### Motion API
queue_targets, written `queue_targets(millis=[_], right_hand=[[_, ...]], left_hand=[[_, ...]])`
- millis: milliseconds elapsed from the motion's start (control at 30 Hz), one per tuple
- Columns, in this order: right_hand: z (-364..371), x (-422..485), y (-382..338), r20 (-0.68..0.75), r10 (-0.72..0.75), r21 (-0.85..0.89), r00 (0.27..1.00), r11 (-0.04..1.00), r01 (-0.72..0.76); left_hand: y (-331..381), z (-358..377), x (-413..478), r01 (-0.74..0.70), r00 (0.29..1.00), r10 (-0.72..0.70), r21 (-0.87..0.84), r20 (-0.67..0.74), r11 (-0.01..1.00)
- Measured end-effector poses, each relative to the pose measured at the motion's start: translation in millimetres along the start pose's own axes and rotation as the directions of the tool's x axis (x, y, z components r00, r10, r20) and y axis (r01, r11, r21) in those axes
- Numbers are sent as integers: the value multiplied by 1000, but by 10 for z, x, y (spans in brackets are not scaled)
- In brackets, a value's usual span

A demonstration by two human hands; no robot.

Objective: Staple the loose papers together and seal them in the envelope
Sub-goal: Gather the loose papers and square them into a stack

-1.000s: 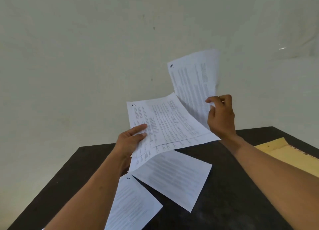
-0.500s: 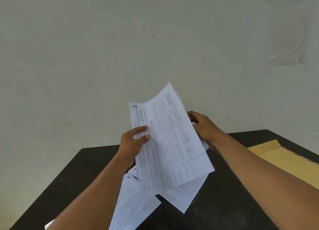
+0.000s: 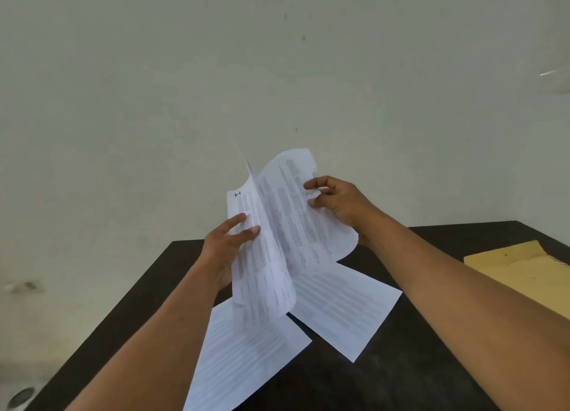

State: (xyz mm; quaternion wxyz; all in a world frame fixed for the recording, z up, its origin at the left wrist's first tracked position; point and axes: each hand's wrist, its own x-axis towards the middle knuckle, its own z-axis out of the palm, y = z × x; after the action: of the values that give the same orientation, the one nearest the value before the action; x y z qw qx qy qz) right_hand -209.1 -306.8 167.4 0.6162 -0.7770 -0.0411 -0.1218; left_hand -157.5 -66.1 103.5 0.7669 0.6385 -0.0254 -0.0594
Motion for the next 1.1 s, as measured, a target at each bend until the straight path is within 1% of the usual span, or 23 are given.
queue_targets(millis=[67, 133, 167, 200, 233, 267, 300, 333, 367, 400, 433, 467, 533, 600, 667, 767, 867, 933, 1000, 1100], right_hand=[[51, 20, 40, -6, 11, 41, 1000, 999, -11], [107, 57, 132, 16, 47, 134, 999, 990, -49], [127, 84, 213, 16, 67, 136, 998, 988, -69], [139, 115, 325, -2, 89, 81, 996, 993, -88], [128, 146, 486, -30, 106, -45, 994, 993, -107], [84, 166, 702, -53, 125, -224, 991, 965, -134], [38, 155, 929, -59, 164, -420, 985, 891, -174], [-14, 123, 1182, -59, 235, -587, 970, 778, -225], [-68, 71, 1429, -68, 323, -706, 944, 653, -274], [-120, 14, 1648, -95, 400, -779, 911, 540, -318], [-152, -55, 1800, -127, 449, -813, 884, 464, -353], [-176, -111, 1889, -154, 461, -827, 874, 424, -370], [-210, -159, 1912, -193, 422, -853, 886, 373, -364], [-240, -135, 1876, -201, 413, -872, 888, 337, -354], [-279, -110, 1831, -180, 431, -862, 884, 364, -353], [-331, -130, 1868, -177, 440, -768, 880, 497, -403], [-387, -227, 1909, -217, 442, -586, 871, 654, -478], [-417, -290, 1837, -192, 448, -422, 873, 766, -486], [-466, -296, 1660, -185, 410, -287, 893, 847, -448], [-542, -256, 1248, -199, 264, -185, 944, 936, -301]], left_hand=[[32, -167, 5, 19, 1000, -19, 47, -3, 999], [18, -328, 12, 20, 999, -17, 100, -32, 995], [-11, -400, 21, 24, 999, -18, 140, -43, 990], [-50, -458, 17, 32, 998, -22, 189, -50, 981], [-103, -508, 8, 46, 998, -33, 233, -59, 971], [-169, -544, -6, 66, 997, -51, 264, -61, 962], [-244, -571, -14, 85, 996, -71, 284, -57, 955], [-322, -590, -20, 99, 995, -88, 295, -48, 950], [-400, -598, -16, 109, 994, -102, 298, -38, 948], [-466, -593, -9, 112, 994, -110, 299, -23, 948], [-521, -576, 5, 110, 994, -112, 304, -10, 946], [-563, -561, 22, 109, 993, -114, 317, -1, 942], [-602, -529, 65, 117, 992, -123, 343, -4, 932], [-601, -493, 100, 126, 991, -130, 322, -11, 938], [-551, -418, 107, 122, 992, -127, 281, 0, 952], [-384, -230, 68, 89, 994, -101, 270, 32, 959], [-185, -25, -50, 36, 993, -62, 250, 98, 968], [-53, 121, -136, 3, 988, -37, 219, 150, 976], [93, 299, -215, -23, 980, -10, 163, 198, 986], [336, 606, -300, -60, 957, 50, 26, 285, 998]])
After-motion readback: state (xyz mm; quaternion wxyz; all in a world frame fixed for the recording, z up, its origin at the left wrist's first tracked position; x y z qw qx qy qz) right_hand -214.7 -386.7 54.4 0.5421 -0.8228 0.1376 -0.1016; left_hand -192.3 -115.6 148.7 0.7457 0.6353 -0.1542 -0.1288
